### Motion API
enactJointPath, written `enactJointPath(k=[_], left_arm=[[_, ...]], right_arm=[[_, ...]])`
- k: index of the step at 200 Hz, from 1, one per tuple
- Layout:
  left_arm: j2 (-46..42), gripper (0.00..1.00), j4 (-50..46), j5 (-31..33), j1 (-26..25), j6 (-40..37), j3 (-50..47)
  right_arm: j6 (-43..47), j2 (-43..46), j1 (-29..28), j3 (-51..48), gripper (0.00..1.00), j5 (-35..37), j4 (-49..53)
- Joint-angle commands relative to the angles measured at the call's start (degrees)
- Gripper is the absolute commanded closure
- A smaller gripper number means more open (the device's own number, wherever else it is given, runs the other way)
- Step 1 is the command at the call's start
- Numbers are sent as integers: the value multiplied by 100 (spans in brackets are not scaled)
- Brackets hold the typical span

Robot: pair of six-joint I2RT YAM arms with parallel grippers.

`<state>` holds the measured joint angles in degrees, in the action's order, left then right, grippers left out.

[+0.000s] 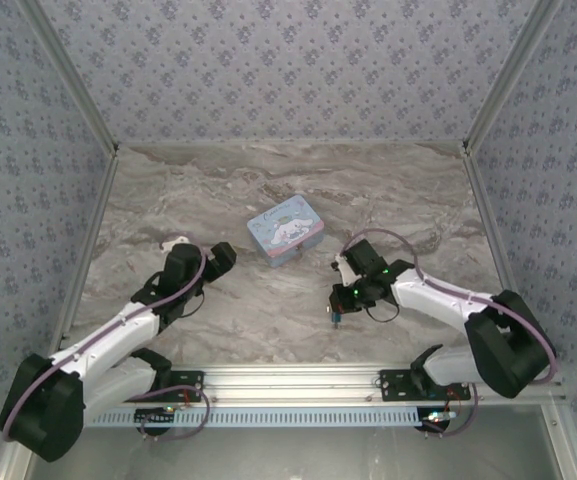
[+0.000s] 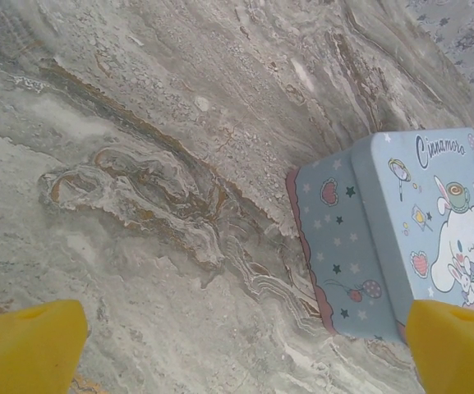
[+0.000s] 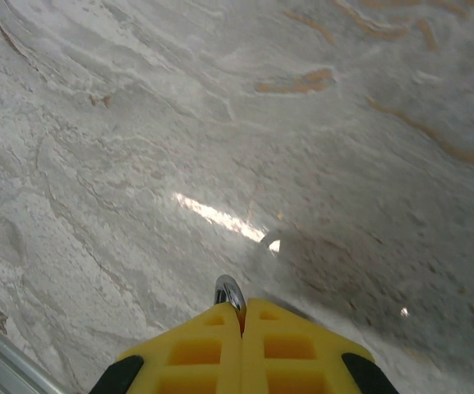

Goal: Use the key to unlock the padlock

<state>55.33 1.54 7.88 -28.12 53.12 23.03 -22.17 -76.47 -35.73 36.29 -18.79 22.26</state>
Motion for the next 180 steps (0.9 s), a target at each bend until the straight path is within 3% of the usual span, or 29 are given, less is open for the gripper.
enactJointPath(k=[1,104,180], left_arm=[[-168,1,-150,161,27,-48,-106],[-242,1,-165,166,27,-21,-114],[-243,1,-207,161,26,-60,-55]], right_arm=[[29,-215,-131,249,100,109,-223],[67,-648,-365,475,96,401,-280],[335,-313,-363,767,74,890,181]])
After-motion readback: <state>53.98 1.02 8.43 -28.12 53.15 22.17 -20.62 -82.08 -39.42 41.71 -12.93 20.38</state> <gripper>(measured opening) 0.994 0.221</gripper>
